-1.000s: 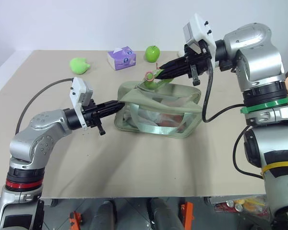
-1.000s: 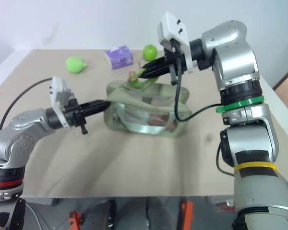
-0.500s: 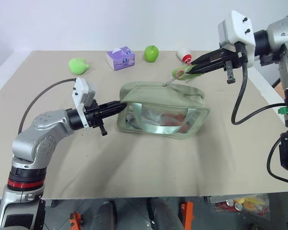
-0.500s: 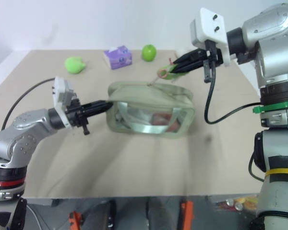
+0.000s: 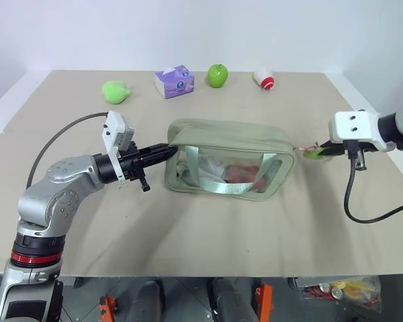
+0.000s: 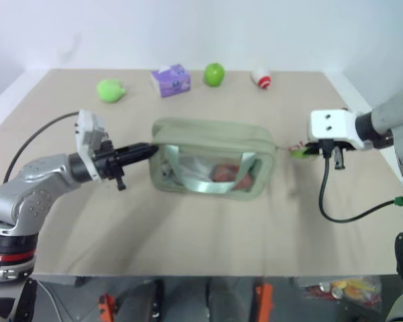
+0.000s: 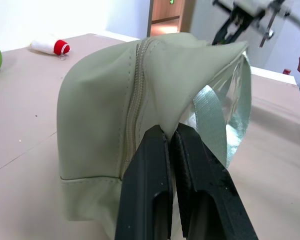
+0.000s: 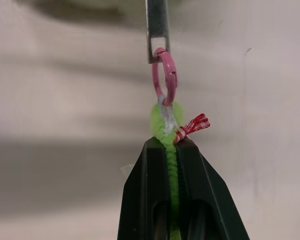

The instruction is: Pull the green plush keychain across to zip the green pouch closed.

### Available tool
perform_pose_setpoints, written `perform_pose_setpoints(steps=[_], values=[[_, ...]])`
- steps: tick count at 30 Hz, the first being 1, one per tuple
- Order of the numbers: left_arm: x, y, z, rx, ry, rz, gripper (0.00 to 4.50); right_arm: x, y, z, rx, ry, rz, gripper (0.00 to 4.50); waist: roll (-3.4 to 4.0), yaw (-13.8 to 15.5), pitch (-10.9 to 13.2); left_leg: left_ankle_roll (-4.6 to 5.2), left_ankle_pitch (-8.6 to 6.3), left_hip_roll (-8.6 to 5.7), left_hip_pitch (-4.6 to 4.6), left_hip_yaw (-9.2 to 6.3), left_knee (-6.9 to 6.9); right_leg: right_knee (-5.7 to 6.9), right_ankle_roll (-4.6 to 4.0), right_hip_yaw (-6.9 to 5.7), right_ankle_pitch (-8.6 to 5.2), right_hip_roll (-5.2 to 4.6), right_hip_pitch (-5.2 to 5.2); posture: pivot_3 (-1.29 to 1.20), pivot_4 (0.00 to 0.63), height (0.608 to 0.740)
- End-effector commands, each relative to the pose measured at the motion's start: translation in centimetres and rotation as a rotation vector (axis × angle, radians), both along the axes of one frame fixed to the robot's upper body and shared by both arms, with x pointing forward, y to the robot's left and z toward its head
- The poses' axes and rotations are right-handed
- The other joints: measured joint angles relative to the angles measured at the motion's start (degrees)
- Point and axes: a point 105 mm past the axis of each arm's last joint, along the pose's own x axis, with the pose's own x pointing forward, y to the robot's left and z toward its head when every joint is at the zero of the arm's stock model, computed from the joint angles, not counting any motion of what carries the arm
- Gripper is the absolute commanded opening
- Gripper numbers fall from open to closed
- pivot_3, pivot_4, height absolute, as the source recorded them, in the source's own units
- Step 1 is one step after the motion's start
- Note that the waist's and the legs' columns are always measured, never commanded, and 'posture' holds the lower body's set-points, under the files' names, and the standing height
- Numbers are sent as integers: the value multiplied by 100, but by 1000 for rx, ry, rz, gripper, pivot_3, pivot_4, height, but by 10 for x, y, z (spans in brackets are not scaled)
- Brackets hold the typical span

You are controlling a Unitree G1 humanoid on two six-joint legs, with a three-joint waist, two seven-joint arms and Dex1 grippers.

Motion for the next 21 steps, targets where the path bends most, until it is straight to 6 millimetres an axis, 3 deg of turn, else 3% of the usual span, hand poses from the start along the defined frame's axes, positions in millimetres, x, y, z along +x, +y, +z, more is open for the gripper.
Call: perform_pose_setpoints(steps=[1, 6, 11, 14, 17, 19, 21], values=[[-2, 10, 13, -4, -48, 23, 0, -4, -13, -13, 15, -3, -61, 39, 0, 7, 0, 0, 0, 0, 3, 1, 2, 0, 1, 1, 0, 0, 4, 0, 150, 740], [-3, 9, 12, -9, -40, 23, 0, -8, 15, -64, 117, 72, -36, 39, 0, -17, 0, 0, 0, 1, 12, 5, 12, 1, 7, 8, 5, 1, 14, 0, 150, 740], [-5, 9, 11, -11, -34, 22, 0, -32, 33, -115, 60, 210, 50, 39, -6, -15, -5, 1, 1, 6, 18, 1, 14, 5, 8, 8, 8, 10, 19, 0, 150, 740], [-5, 8, 10, -18, -30, 26, 0, -32, 34, -133, 9, 228, 55, 39, -18, -16, -12, 0, 0, 10, 36, 0, 14, 4, 6, 6, 6, 14, 36, 0, 150, 740], [-4, 8, 11, -31, -25, 36, 0, -32, 41, -145, -6, 252, 70, 39, -81, -54, -50, -1, -1, 17, 66, -2, 13, 4, 3, 3, 5, 20, 63, 0, 150, 740], [-3, 8, 11, -47, -18, 49, 0, -30, 43, -146, -10, 252, 79, 39, -117, -86, -72, -4, -3, 21, 94, -4, 13, 3, -1, -3, 3, 21, 91, 0, 150, 740], [1, 11, 6, -48, -3, 83, 0, -22, 46, -135, 37, 216, 61, 39, -122, -121, -75, -5, -4, 21, 115, -5, 12, -1, -8, -5, -2, 17, 112, 0, 150, 740]])
